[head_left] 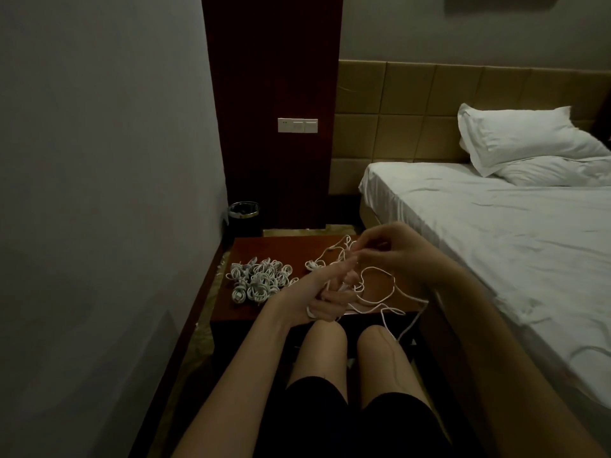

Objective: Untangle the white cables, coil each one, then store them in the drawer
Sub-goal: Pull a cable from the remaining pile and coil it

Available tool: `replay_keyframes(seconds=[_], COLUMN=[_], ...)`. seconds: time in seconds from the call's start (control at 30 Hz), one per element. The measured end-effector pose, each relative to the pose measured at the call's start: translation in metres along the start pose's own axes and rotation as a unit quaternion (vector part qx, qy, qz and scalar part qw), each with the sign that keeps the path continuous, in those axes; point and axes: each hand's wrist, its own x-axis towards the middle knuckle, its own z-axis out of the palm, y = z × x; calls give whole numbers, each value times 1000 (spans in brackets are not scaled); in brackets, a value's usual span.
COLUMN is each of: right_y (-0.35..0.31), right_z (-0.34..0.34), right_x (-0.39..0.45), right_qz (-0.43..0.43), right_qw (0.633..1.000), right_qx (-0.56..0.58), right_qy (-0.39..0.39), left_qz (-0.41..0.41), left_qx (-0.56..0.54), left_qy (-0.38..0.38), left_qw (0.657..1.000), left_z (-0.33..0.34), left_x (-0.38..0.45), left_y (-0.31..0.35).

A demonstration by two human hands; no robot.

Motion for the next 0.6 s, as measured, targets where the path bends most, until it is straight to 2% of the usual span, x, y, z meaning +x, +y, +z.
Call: replay_keyframes(seconds=[0.13, 0.23, 0.3, 0.37, 0.5, 0.6], right_y=[6, 18, 23, 25, 38, 52], right_z=[21, 24, 25, 30, 53, 66], right_x=[5, -1, -5, -7, -5, -6], right_qz=[8, 44, 52, 42, 46, 86], right_qw=[993, 988, 981, 975, 976, 972], right_qx=[83, 94, 82, 68, -17, -44], right_qy=[82, 114, 170, 205, 212, 214], left_qz=[32, 93, 133, 136, 125, 120], left_qx=[-7, -31, -21, -2, -5, 91], left_qy=[11, 89, 146, 185, 214, 267], left_qw=[999, 991, 980, 973, 969, 952], left_z=[6, 1, -4, -6, -2, 4], left_x=[4, 5, 6, 8, 15, 20], left_y=[-2, -2, -4, -6, -11, -18])
